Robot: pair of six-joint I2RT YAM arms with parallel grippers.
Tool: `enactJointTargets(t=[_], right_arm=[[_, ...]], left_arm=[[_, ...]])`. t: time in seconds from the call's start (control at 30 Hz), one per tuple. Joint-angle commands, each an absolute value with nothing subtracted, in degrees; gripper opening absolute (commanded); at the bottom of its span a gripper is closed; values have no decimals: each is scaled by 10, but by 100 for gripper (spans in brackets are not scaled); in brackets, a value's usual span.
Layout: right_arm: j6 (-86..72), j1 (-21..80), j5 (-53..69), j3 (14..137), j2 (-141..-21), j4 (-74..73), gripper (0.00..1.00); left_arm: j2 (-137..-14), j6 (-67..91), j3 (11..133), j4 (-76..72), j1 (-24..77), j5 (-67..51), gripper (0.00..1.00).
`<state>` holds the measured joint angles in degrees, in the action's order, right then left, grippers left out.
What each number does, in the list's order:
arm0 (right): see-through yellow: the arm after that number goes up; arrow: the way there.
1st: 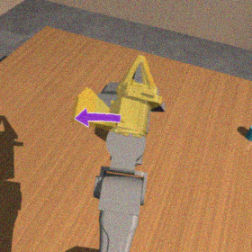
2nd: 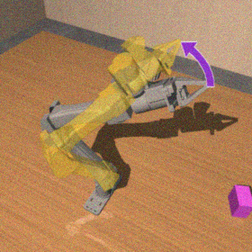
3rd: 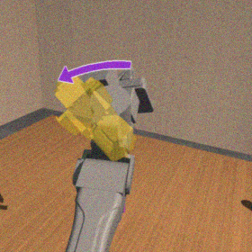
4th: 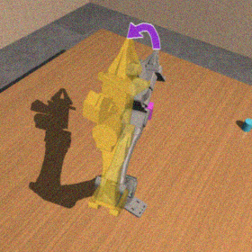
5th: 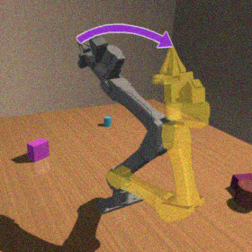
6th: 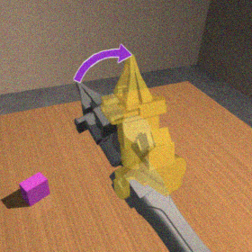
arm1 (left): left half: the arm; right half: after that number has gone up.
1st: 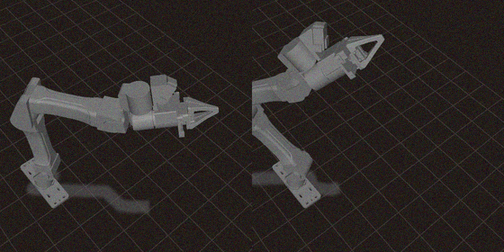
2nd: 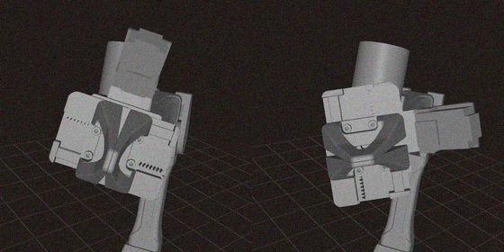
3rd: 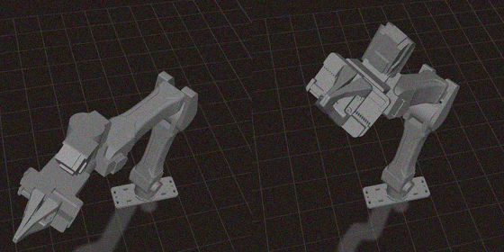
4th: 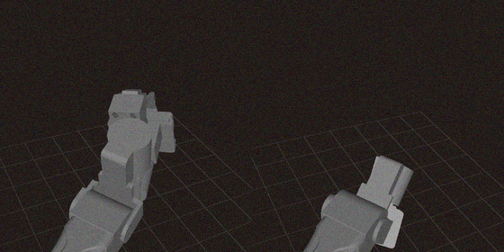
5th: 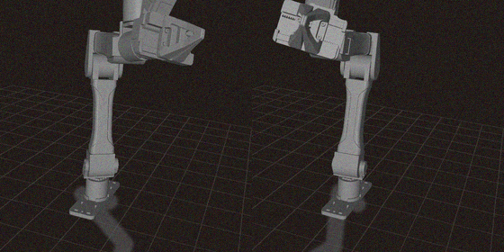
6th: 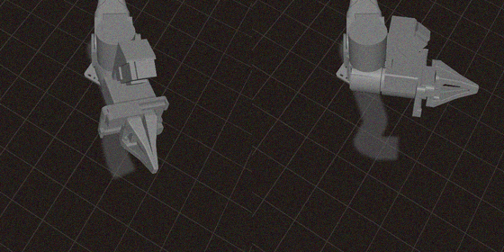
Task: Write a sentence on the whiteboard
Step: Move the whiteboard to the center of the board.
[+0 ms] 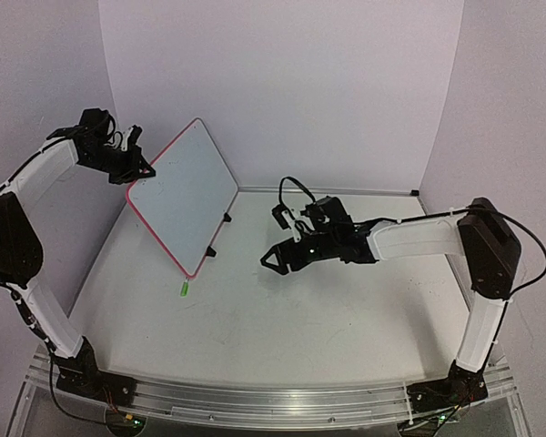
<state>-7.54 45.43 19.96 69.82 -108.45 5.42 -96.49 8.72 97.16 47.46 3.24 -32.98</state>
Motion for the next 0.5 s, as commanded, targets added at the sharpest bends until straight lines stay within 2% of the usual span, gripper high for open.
enactJointTargets(t=[0.0, 0.47], right_arm=[[-83, 457, 150, 669, -1024, 87, 81], [-93, 445, 106, 614, -980, 116, 83]], left_arm=[[-987, 78, 1005, 518, 83, -435, 0], [-1007, 64, 1059, 551, 150, -534, 0]])
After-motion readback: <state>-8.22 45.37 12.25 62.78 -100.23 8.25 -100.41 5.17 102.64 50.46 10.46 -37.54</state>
